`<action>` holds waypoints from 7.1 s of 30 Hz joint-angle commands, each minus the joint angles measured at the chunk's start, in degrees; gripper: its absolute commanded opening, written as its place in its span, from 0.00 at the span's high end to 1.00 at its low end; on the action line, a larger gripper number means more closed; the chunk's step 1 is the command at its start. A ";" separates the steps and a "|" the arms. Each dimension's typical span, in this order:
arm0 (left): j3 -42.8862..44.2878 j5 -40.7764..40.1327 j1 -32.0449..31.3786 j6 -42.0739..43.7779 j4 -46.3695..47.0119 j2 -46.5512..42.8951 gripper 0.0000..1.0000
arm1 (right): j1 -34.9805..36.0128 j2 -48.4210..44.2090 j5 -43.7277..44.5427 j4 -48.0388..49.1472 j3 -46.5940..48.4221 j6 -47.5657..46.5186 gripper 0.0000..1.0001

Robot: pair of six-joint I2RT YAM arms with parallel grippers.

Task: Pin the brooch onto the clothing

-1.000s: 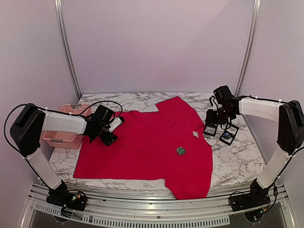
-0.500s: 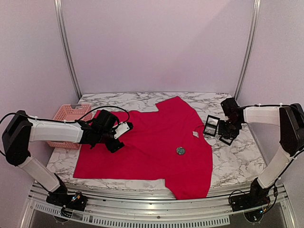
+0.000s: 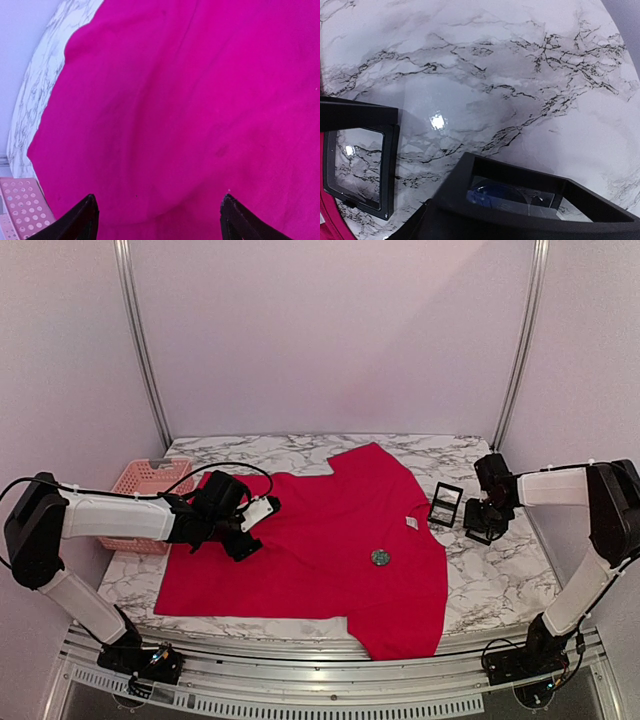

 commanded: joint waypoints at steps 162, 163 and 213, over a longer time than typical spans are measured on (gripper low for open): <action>26.39 23.96 -22.25 -12.87 -9.27 -5.44 0.49 | 39.39 -12.31 -39.91 -8.57 21.18 -46.59 1.00; 26.67 23.84 -22.34 -12.97 -9.26 -5.28 0.53 | 39.75 -12.58 -40.04 -8.56 21.32 -46.63 1.00; 44.81 37.48 -19.10 -37.31 21.43 -1.93 1.00 | 32.25 -18.59 -50.05 95.62 0.09 5.93 0.50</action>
